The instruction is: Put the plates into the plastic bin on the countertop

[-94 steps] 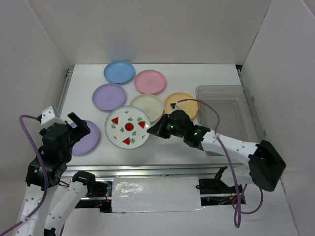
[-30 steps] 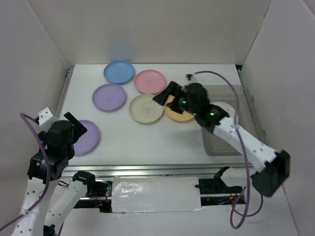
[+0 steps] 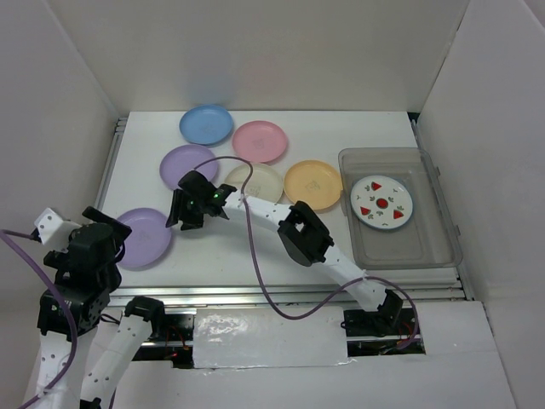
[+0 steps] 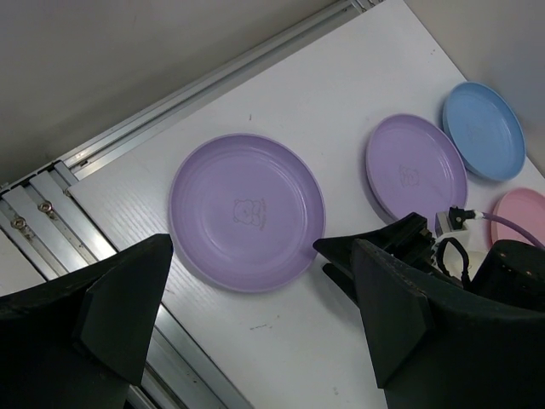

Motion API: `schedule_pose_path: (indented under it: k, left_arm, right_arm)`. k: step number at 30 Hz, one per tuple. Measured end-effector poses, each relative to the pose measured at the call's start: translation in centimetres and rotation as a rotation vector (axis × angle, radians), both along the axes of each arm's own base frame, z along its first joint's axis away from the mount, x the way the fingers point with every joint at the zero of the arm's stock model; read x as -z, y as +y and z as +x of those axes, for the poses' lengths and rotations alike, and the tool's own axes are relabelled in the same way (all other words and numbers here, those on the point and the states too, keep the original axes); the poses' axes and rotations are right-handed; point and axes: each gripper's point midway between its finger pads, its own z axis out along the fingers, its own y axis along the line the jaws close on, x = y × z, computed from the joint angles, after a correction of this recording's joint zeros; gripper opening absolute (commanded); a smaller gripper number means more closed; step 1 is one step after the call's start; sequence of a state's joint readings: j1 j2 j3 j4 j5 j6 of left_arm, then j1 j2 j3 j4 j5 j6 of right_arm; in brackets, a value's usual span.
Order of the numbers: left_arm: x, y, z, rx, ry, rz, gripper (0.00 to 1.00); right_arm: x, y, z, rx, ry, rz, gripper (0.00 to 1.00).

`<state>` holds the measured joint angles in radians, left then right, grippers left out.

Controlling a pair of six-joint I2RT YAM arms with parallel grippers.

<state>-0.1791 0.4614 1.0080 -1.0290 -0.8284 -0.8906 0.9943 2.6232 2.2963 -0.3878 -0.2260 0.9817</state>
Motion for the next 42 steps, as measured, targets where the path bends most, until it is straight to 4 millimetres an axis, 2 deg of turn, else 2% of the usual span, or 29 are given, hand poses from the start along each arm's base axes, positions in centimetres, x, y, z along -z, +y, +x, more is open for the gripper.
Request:
schedule_pose_path:
  k: [2,7,11,17,26,28,31,33,34,35,37,40,42]
  left_arm:
    - [-0.1,-0.1,0.0,0.003,-0.004,-0.002,0.99]
    - [-0.3,-0.1,-0.2,0.006,-0.022,-0.006,0.99]
    - [-0.5,-0.1,-0.3,0.012,-0.04,-0.011,0.99]
    - [-0.5,-0.2,-0.3,0.025,-0.032,-0.002,0.99]
    - [-1.0,-0.5,-0.3,0.047,-0.065,-0.011,0.99]
    - [-1.1,-0.5,-0.3,0.052,-0.069,-0.009,0.99]
    - [-1.2,-0.5,-0.3,0.059,-0.075,-0.005,0.99]
    - [-1.3,-0.6,-0.3,0.059,-0.079,-0.005,0.99]
    - [-1.3,-0.6,-0.3,0.06,-0.081,-0.005,0.99]
    - [-1.3,-0.6,-0.3,0.061,-0.081,-0.006,0.99]
    - [-1.3,-0.6,-0.3,0.061,-0.081,-0.004,0.99]
    - [-1.2,-0.6,-0.1,0.063,-0.079,-0.004,0.99]
    - [-1.1,-0.7,-0.1,0.066,-0.077,-0.005,0.99]
  right_arm:
    - [0.3,-0.3,-0.2,-0.002,0.011,-0.016,0.52]
    - [0.7,-0.7,-1.0,-0.026,0.044,-0.037,0.52]
    - [1.0,-0.6,-1.5,-0.051,0.061,-0.04,0.45]
    - [0.9,-0.7,-1.9,-0.068,0.076,-0.043,0.46]
    - [1.3,-0.5,-2.0,-0.08,0.076,-0.05,0.39]
    - [1.4,-0.5,-2.0,-0.08,0.077,-0.053,0.35]
    - [1.4,-0.5,-2.0,-0.082,0.076,-0.054,0.23]
    - [1.4,-0.5,-2.0,-0.081,0.078,-0.054,0.24]
    - [1.5,-0.6,-2.1,-0.08,0.079,-0.056,0.29]
    - [1.6,-0.5,-2.1,-0.078,0.083,-0.055,0.31]
    - [2.4,-0.7,-2.3,-0.072,0.094,-0.049,0.31]
    - [2.3,-0.5,-2.5,-0.068,0.11,-0.02,0.33]
    - [2.2,-0.4,-2.5,-0.064,0.113,-0.011,0.3]
